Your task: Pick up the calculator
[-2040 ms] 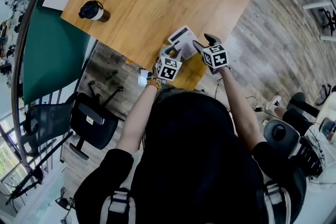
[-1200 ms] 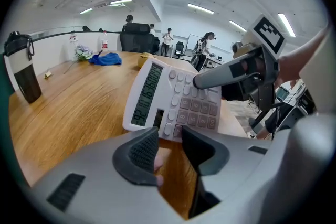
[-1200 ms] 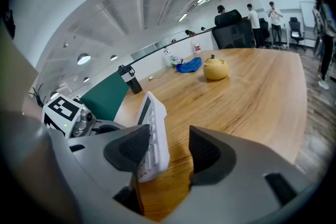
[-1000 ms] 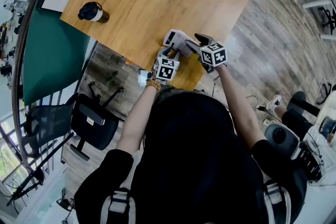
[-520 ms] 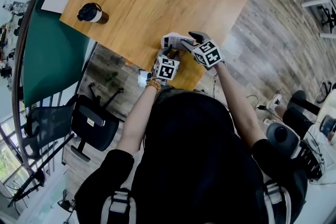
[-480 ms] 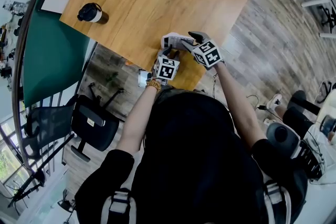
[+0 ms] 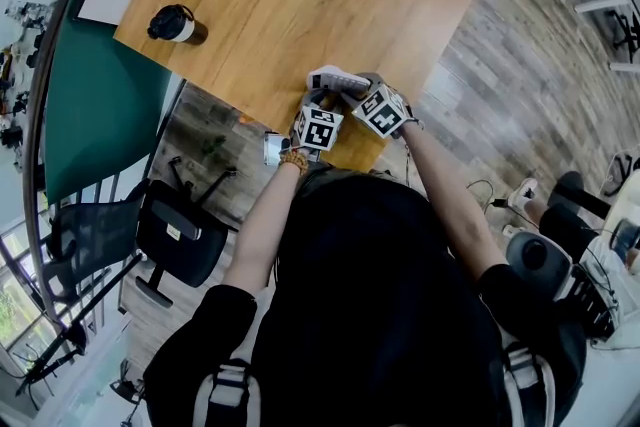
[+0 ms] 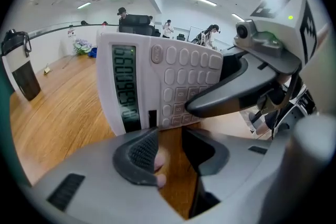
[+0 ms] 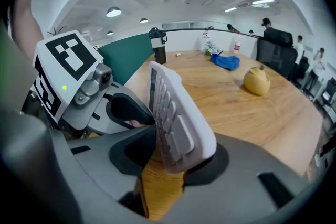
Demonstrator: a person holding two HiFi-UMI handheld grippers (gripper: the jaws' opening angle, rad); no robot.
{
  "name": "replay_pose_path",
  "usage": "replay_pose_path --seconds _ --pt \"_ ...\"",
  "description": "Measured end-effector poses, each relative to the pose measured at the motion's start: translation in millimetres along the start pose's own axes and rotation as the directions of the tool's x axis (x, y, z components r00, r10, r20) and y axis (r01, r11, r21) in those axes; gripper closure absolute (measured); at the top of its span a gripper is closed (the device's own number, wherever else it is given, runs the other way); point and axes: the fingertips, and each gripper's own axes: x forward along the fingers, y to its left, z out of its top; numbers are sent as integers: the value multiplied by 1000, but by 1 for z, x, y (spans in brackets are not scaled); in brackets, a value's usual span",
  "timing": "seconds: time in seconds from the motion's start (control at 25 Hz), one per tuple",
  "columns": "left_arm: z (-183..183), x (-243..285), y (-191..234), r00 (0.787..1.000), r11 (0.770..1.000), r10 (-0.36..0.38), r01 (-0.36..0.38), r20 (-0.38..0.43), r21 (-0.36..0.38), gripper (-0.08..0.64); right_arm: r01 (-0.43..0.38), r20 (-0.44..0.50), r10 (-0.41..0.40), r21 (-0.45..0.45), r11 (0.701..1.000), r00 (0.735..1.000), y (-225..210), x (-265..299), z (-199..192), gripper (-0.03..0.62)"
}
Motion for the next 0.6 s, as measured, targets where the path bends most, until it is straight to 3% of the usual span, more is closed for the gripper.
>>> replay_pose_path --seconds 0.6 --pt "0 2 2 1000 1000 11 -12 23 23 402 -10 48 4 132 991 999 -1 8 9 468"
